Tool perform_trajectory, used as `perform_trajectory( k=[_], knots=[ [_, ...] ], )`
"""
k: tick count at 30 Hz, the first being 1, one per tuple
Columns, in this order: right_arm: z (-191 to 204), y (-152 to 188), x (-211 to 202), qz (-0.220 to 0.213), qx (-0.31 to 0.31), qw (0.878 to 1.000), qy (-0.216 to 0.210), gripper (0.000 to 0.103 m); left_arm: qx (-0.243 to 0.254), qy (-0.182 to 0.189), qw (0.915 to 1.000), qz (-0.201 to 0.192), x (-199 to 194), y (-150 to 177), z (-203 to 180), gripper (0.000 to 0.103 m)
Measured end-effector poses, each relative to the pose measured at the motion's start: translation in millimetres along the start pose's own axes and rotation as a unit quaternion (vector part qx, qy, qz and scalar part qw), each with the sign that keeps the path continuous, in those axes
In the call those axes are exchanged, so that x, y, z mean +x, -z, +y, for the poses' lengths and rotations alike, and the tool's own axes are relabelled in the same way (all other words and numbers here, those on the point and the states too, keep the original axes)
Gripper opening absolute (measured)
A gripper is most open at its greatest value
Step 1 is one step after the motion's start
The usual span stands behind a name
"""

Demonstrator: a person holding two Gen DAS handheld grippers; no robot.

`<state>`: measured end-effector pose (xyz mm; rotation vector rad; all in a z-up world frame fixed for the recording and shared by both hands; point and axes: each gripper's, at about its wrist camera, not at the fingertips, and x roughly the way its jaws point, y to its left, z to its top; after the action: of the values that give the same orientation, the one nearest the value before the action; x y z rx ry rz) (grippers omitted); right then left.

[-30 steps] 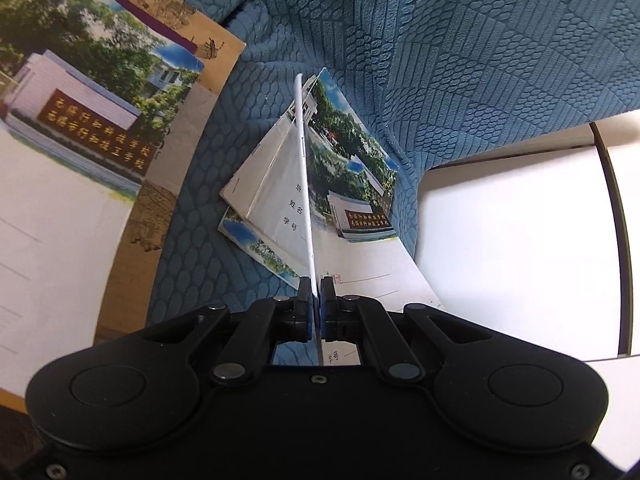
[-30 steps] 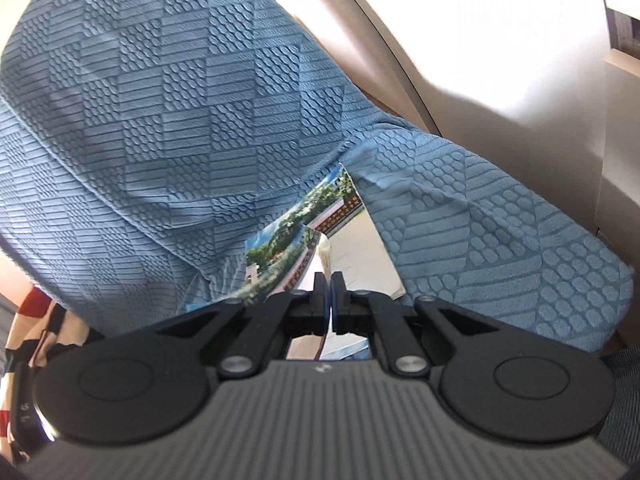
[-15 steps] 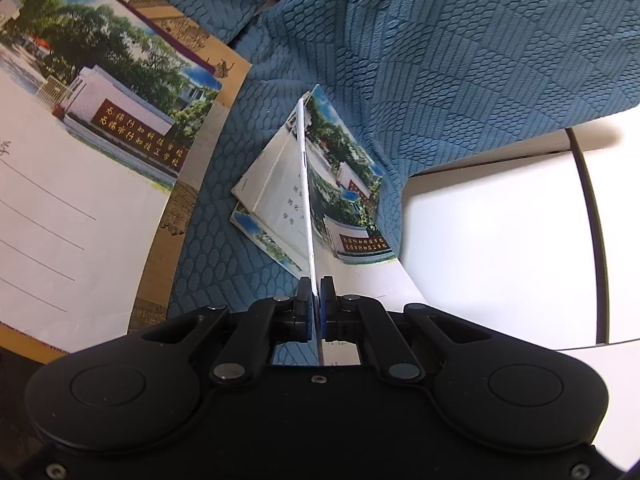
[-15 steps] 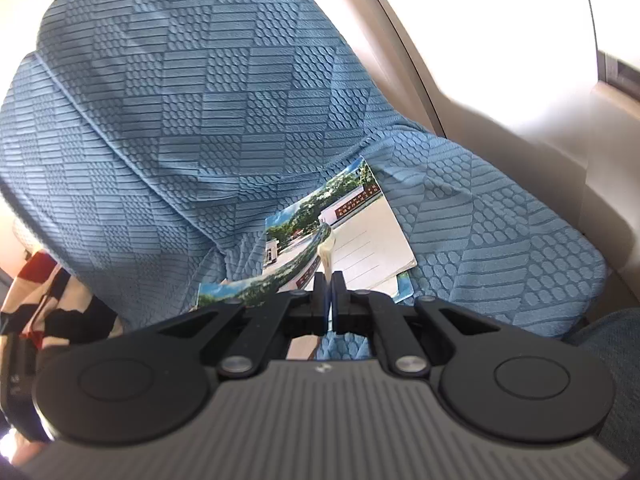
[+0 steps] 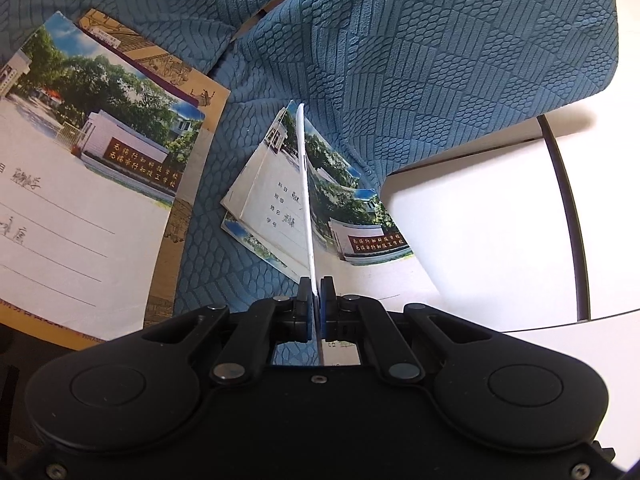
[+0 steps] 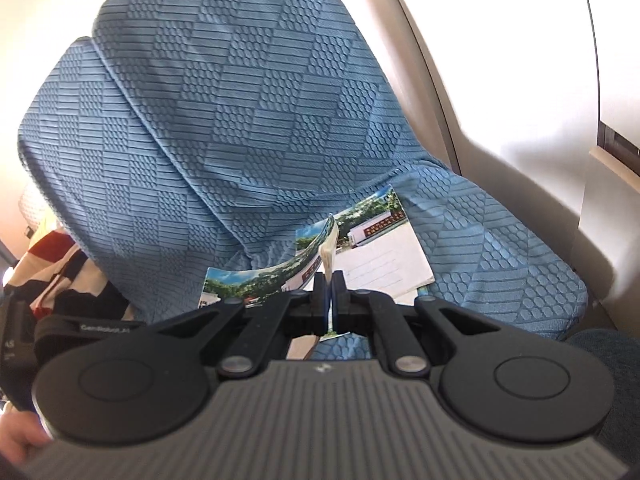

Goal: Organize objects
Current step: 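Carry the upright booklet with the left gripper toward the book stack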

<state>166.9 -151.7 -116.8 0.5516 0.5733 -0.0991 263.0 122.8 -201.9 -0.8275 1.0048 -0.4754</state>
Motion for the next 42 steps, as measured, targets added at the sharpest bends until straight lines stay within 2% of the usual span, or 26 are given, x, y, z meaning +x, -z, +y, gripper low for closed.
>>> perform_trajectory(
  k=[17,25,34,42],
  knots=[
    [44,-9,-20,-0.011,-0.004,1.0,-0.018,0.004,0.003,0.025,0.9997,-0.006,-52,-26,-6,0.003],
    [83,-17,-24,-0.022,-0.007,0.999,-0.035,0.004,0.016,0.025,0.9991,-0.029,-87,-52,-6,0.004],
    [134,-18,-17,-0.025,-0.022,0.997,-0.069,0.004,0.021,0.019,0.9976,-0.063,-130,-83,7,0.004],
    [159,-2,-1,-0.015,-0.039,0.996,-0.079,0.004,0.012,0.011,0.997,-0.076,-144,-95,38,0.004]
  ],
)
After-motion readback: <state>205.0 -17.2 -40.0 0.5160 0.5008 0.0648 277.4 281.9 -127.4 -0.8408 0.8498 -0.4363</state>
